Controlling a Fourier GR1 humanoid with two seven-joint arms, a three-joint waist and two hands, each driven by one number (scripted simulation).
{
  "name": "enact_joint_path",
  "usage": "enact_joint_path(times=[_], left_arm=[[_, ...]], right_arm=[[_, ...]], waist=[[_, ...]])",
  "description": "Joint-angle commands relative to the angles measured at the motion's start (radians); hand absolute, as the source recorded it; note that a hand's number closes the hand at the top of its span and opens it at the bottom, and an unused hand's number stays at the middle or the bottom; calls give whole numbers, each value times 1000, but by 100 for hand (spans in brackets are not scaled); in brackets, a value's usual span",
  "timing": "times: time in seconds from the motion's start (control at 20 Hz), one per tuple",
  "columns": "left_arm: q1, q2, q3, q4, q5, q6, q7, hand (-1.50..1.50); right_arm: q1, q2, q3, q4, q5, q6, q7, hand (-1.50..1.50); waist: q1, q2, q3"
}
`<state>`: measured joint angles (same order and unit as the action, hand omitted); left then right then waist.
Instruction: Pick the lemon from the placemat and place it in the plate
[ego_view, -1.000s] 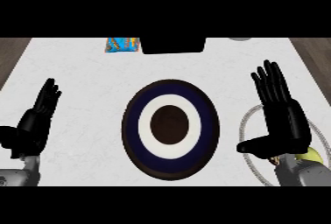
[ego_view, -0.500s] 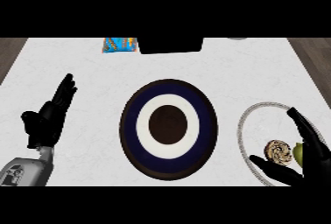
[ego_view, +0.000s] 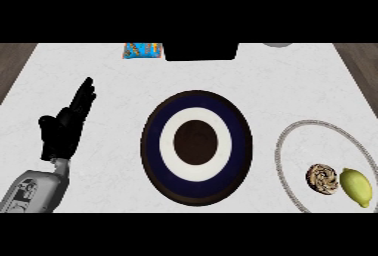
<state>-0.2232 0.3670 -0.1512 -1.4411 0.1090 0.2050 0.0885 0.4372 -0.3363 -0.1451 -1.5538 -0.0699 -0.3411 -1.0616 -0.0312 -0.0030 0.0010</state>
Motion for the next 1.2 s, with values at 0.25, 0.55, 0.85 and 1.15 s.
enact_joint_path(times=[0.25,0.55,0.85,1.15], left_arm=[[-35,-18,5,27,-13,-14,-1,0],[-27,-29,2,-16,-38,-17,28,0],[-63,-37,40,21,-42,-63,32,0],[-47,-98,30,69,-95,-42,-26,0]], right_arm=[[298,-179,-139,-95,123,-20,164,-150],[350,-211,-132,-211,228,6,391,-150],[192,-209,-120,-147,305,74,532,-150],[69,-178,-56,-118,489,65,666,-150]], waist=[[13,6,-3],[28,5,-2],[32,4,-1],[36,5,-1]])
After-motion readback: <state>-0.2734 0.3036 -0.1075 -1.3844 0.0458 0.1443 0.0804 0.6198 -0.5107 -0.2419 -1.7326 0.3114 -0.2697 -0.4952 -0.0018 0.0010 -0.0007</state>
